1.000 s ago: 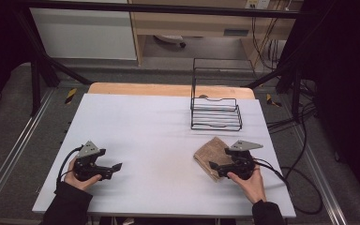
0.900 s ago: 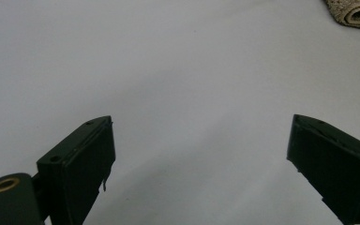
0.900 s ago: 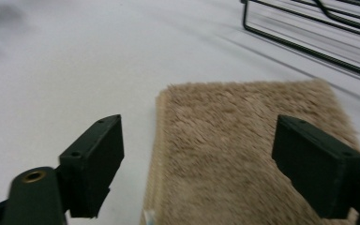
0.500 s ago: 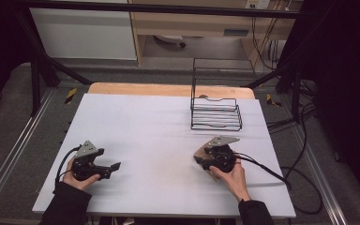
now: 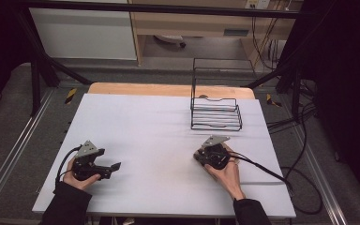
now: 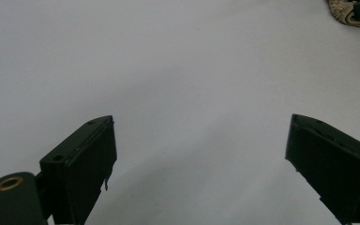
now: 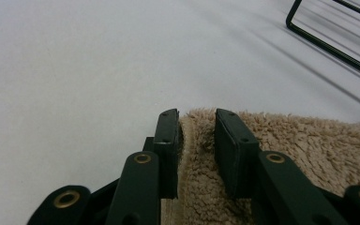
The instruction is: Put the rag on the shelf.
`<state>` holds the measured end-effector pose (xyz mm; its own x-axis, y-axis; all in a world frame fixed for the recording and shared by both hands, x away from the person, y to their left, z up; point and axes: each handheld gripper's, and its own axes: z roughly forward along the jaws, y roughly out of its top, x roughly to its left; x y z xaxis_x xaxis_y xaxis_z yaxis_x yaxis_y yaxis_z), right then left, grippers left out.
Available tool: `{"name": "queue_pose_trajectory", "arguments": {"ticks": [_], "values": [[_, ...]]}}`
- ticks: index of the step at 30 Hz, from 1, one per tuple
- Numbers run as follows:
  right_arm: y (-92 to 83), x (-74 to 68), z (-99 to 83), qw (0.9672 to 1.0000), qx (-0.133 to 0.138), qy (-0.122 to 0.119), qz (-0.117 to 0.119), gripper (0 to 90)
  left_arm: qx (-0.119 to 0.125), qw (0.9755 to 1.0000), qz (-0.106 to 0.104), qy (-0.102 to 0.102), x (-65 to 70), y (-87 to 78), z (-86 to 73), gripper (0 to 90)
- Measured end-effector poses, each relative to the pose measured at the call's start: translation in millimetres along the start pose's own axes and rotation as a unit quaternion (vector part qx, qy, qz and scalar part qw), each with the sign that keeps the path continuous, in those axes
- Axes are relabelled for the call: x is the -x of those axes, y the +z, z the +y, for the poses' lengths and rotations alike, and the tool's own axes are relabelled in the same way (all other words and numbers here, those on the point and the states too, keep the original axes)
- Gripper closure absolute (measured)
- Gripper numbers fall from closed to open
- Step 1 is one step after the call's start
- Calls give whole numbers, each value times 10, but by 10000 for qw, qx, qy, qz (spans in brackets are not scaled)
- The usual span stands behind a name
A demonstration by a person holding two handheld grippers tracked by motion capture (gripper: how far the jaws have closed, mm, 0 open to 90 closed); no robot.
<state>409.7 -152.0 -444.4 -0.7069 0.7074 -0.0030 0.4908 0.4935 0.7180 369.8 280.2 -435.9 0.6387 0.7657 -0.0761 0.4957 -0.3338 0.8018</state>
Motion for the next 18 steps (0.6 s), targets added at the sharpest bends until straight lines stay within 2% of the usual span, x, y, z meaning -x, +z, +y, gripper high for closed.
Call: {"name": "queue_pose_trajectory", "arguments": {"ticks": [1, 4, 7, 11, 14, 15, 18], "values": [[20, -18, 6, 9999, -72, -130, -75, 739, -13, 10000, -7, 7, 0, 2, 0, 88], [29, -23, 3, 9999, -74, -123, -78, 770, 0, 10000, -10, 9, 6, 0, 2, 88], [28, -21, 3, 9998, -76, -132, -88, 839, -14, 10000, -7, 4, 0, 3, -2, 89], [21, -23, 4, 9999, -44, -110, -100, 863, -14, 10000, -14, 11, 2, 2, -1, 91], [6, -25, 6, 9999, -11, -103, -52, 866, -2, 10000, -13, 3, 2, 2, 0, 91], [-15, -39, 15, 9998, 146, -91, 79, 868, -2, 10000, -11, 0, 0, 1, 0, 91], [-43, -63, 28, 9994, 237, -139, 230, 868, 0, 10000, -10, 1, -1, -3, 0, 91]]}}
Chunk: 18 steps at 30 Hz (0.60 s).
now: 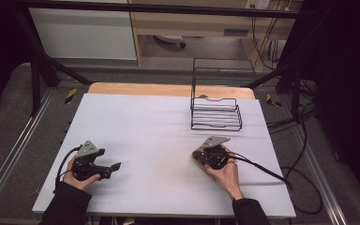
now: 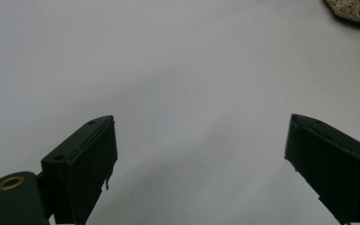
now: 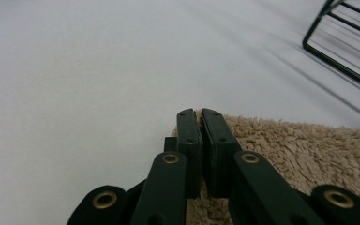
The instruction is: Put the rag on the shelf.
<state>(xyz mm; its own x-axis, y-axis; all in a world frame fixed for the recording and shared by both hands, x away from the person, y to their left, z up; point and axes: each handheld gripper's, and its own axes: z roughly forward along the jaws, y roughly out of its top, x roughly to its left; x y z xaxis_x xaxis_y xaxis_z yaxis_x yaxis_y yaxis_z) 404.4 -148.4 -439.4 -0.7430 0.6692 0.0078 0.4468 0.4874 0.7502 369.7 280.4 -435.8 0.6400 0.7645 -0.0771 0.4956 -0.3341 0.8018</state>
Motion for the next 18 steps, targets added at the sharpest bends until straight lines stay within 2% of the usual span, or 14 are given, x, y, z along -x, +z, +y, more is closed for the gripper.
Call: {"name": "queue_pose_trajectory", "arguments": {"ticks": [5, 6, 7, 11, 12, 14, 15, 18], "values": [[-13, -103, 23, 9993, 43, -237, 297, 867, 5, 10000, 4, 0, 1, -2, 0, 92], [-13, -103, 23, 9993, 43, -237, 297, 867, 5, 10000, 4, 0, 1, -3, 0, 92], [-14, -169, 37, 9983, 59, -342, 459, 867, 8, 10000, 7, -2, 0, -5, 0, 92], [-17, -254, 52, 9970, 81, -425, 634, 867, 12, 10000, 17, -8, -1, -9, 0, 92], [-21, -322, 65, 9957, 77, -494, 774, 867, 9, 10000, 18, -7, -1, -9, 0, 92], [-23, -340, 68, 9952, 89, -508, 828, 867, 5, 10000, 18, -5, 1, -8, 0, 92], [-24, -399, 78, 9940, 86, -533, 950, 866, 4, 10000, 18, -1, 1, -7, 0, 92], [-20, -443, 88, 9929, 90, -562, 1041, 866, 3, 10000, 15, -1, 0, -6, 0, 92]]}}
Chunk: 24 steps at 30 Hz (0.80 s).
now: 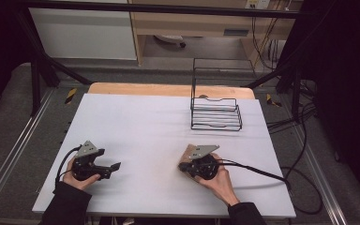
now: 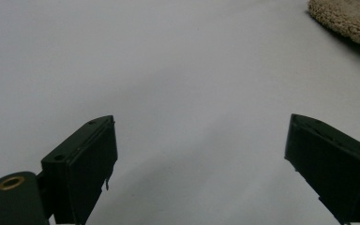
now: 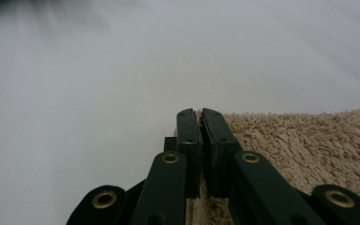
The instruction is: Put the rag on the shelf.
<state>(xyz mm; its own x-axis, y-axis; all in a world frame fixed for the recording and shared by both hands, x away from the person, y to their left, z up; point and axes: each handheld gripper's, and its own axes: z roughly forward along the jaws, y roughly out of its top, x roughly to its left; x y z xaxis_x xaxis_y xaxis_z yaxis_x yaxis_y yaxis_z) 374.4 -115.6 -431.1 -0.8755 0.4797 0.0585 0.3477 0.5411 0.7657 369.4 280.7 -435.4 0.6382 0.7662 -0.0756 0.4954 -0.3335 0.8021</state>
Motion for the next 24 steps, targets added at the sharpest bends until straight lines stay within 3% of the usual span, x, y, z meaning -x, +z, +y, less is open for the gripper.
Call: {"name": "queue_pose_trajectory", "arguments": {"ticks": [7, 12, 13, 14, 18, 20, 24], "values": [[56, -187, 32, 9986, -70, -210, 481, 863, -4, 10000, 1, -7, 4, -1, 0, 91], [89, -188, 10, 9985, -130, -181, 505, 833, -24, 10000, 16, 14, 18, 1, 7, 88], [81, -184, 18, 9984, -86, -108, 545, 768, -34, 10000, 22, 22, 24, 2, 12, 83], [65, -180, 25, 9985, -48, -99, 534, 763, -30, 10000, 23, 8, 39, 2, 22, 80], [-102, -118, 53, 9995, 176, 29, 257, 640, -22, 10000, 32, -2, 85, -6, 50, 64], [-216, -34, 20, 9992, 309, 245, 22, 586, -6, 10000, 20, 4, 163, -2, 96, 59], [-410, 147, -128, 9958, 433, 593, -545, 433, -40, 10000, -1, 31, 261, 43, 155, 46]]}}
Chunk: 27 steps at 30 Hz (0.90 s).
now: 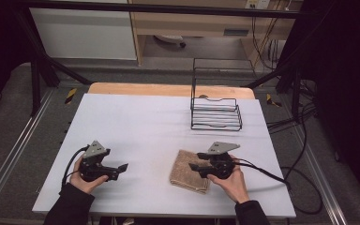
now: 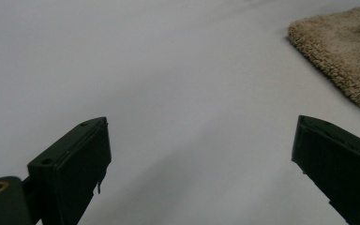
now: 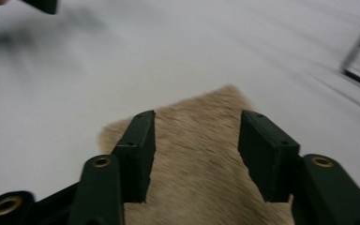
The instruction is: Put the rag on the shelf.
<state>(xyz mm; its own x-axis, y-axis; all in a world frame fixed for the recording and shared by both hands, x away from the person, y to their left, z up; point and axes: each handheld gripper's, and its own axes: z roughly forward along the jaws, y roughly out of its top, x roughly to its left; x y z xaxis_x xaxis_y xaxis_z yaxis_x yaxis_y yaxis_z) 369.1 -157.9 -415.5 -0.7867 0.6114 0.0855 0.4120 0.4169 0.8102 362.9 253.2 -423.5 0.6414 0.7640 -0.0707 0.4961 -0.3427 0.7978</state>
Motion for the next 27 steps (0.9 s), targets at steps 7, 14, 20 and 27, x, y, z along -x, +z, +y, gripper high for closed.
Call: {"name": "queue_pose_trajectory", "arguments": {"ticks": [7, 14, 20, 27], "values": [[-158, 197, -223, 9976, 1, 475, -498, 324, -122, 9993, -318, 137, 348, 222, 193, 54], [-192, 337, -334, 9926, -19, 883, -836, 322, -331, 9967, -717, 163, 756, 521, 332, 163], [-150, 376, -342, 9908, -48, 959, -951, 385, -492, 9954, -793, 230, 1015, 730, 403, 326], [-58, 400, -315, 9900, 33, 1152, -816, 567, -838, 9916, -960, 226, 1171, 926, 387, 482]]}}
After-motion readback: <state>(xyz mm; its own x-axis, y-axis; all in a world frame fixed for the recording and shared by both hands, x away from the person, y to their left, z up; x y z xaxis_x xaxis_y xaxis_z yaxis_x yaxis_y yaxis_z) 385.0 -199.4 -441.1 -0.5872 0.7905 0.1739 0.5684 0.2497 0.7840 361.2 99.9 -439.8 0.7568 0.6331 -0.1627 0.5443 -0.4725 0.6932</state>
